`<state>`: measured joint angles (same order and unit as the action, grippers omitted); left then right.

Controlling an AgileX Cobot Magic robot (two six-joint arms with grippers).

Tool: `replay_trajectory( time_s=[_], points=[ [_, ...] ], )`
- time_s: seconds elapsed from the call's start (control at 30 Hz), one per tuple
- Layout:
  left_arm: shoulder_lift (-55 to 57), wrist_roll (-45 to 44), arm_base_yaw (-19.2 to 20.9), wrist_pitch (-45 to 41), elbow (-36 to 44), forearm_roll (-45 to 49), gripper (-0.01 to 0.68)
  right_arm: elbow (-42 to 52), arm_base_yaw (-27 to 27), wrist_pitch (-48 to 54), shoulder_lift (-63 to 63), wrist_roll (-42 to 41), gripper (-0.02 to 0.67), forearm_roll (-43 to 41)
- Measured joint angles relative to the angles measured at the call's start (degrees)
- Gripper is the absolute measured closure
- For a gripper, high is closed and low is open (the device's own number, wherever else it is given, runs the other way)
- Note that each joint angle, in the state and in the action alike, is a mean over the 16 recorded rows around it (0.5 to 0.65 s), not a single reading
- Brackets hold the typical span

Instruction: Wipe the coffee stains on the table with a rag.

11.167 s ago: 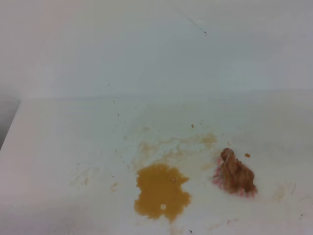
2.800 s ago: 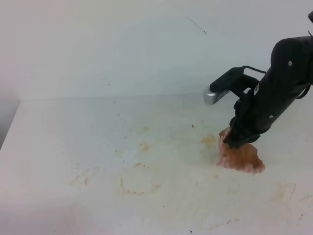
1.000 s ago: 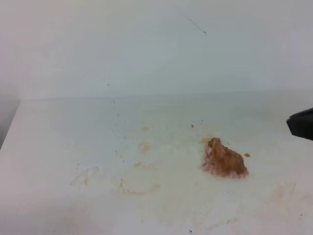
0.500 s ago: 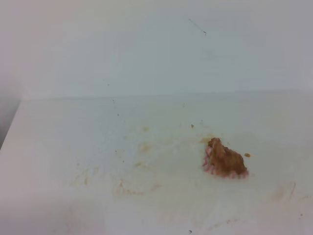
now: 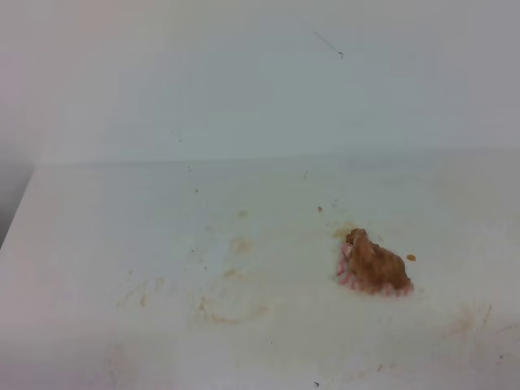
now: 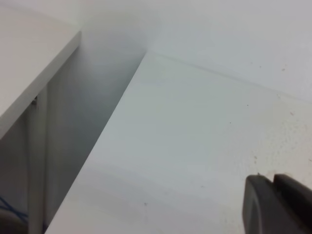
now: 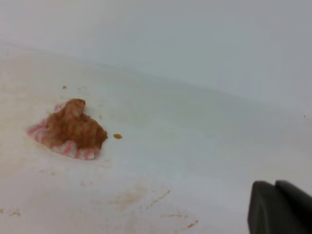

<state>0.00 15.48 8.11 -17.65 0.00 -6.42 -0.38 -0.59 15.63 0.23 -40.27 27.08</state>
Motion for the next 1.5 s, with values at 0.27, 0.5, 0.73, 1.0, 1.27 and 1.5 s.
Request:
replay_trajectory(
  time_s=[0.27, 0.5, 0.73, 1.0, 1.27, 1.5],
  points=[
    [0.00, 0.00, 0.00, 0.00, 0.00, 0.00, 0.676, 1.82, -2.28, 1.77, -0.82, 4.89, 0.651, -2.73],
    [0.00, 0.00, 0.00, 0.00, 0.00, 0.00, 0.676, 1.82, -2.40, 3.95, -0.82, 18.59, 0.651, -12.82],
    [0.00, 0.00, 0.00, 0.00, 0.00, 0.00, 0.676, 1.82, -2.40, 5.28, -0.82, 30.95, 0.651, -22.04],
    [0.00, 0.00, 0.00, 0.00, 0.00, 0.00, 0.676, 1.82, -2.40, 5.28, -0.82, 33.74, 0.651, -23.66],
    [0.00, 0.00, 0.00, 0.00, 0.00, 0.00, 0.676, 1.82, -2.40, 5.28, -0.82, 33.89, 0.651, -23.73],
    [0.00, 0.00, 0.00, 0.00, 0.00, 0.00, 0.676, 1.82, -2.40, 5.28, -0.82, 33.91, 0.651, -23.73]
  ],
)
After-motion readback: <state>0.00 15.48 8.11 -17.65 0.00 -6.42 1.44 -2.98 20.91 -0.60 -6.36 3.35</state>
